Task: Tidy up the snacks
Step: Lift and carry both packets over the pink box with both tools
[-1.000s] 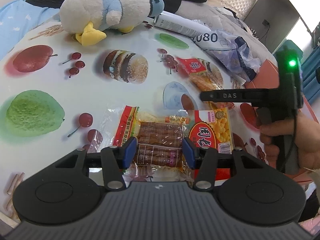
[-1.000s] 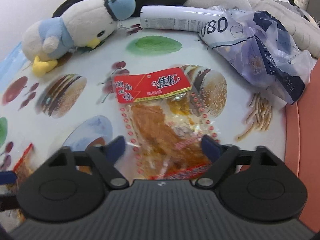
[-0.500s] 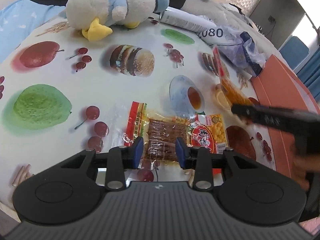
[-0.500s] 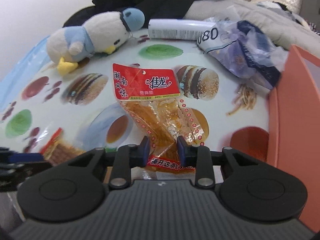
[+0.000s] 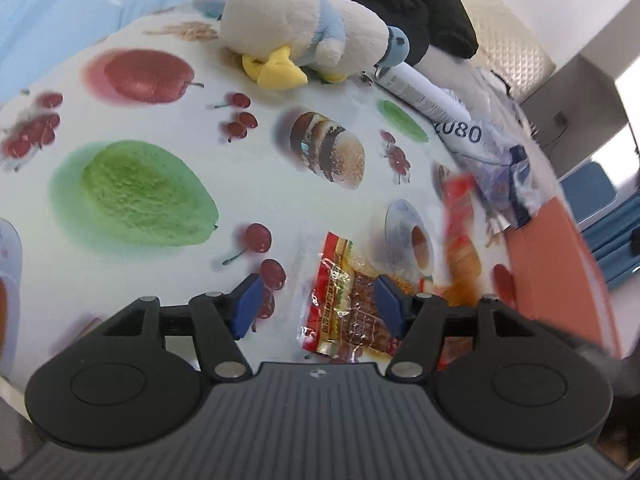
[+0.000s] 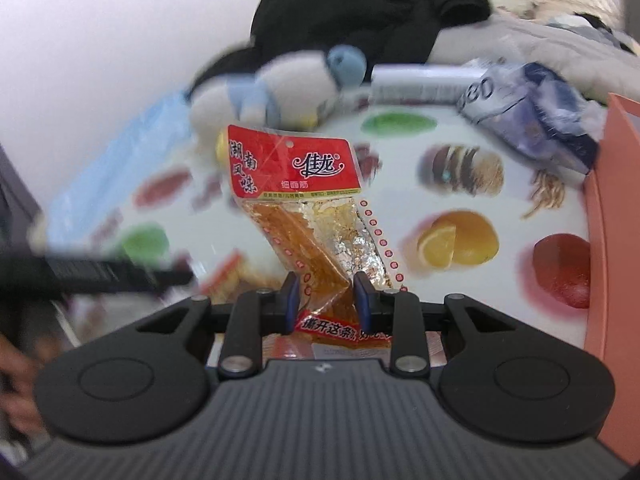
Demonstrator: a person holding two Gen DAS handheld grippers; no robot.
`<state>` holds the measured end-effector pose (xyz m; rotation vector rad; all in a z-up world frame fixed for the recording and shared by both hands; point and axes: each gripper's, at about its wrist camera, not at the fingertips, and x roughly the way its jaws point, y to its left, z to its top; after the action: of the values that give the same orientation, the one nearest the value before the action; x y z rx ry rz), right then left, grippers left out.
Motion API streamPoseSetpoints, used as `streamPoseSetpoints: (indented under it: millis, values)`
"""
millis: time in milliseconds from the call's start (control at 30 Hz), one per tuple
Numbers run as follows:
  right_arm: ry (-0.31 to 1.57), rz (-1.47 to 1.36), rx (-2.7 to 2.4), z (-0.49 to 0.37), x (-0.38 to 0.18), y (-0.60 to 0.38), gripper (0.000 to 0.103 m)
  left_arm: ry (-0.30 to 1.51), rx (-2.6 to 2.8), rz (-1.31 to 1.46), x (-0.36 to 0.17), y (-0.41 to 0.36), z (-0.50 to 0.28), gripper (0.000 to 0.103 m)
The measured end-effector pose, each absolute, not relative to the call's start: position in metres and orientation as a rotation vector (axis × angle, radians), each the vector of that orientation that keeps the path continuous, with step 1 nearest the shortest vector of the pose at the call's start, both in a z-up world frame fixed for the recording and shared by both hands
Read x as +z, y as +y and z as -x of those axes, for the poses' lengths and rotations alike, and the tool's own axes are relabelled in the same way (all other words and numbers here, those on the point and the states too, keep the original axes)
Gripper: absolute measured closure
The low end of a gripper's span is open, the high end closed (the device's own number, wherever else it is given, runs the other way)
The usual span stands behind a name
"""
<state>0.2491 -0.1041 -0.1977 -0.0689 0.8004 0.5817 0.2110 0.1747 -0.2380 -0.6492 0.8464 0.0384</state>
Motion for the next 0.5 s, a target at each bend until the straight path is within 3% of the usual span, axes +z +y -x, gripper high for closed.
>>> streamPoseSetpoints:
  millis: [233, 500]
  values:
    - [0.812, 0.236, 0.558, -0.24, -0.23, -0.082, 0.071, 0.831, -0.018, 0.826, -0.252, 0.192, -0.22, 0.036]
    - [0.847, 0.098, 0.574, -0.246, -0.231, -0.1, 0.071, 0.867, -0.063, 0.925, -0.259, 0.194, -0.24, 0.037]
